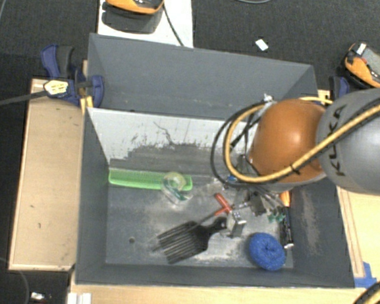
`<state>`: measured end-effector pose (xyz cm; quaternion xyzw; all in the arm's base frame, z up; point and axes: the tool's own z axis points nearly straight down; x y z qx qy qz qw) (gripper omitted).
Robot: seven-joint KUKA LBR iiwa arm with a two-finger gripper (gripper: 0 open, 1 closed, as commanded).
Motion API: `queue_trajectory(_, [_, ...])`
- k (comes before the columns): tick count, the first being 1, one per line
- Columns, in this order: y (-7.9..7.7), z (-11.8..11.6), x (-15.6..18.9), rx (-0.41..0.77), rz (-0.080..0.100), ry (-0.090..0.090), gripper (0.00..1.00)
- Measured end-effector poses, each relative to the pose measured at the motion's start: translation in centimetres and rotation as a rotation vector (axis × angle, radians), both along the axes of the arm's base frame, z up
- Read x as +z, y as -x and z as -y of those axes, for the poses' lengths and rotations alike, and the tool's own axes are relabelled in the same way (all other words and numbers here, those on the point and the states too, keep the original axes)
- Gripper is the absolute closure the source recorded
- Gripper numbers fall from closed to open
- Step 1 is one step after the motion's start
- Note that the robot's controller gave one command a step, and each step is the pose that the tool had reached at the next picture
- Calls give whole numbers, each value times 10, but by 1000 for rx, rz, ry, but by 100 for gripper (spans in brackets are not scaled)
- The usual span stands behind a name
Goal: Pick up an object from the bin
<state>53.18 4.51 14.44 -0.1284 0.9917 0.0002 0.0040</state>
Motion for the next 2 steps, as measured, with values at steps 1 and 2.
queue_trajectory(1, [7, -21, -6, 159, -7, 3, 0])
queue_trajectory(2, [10, -15, -77, 313, -4, 3, 0])
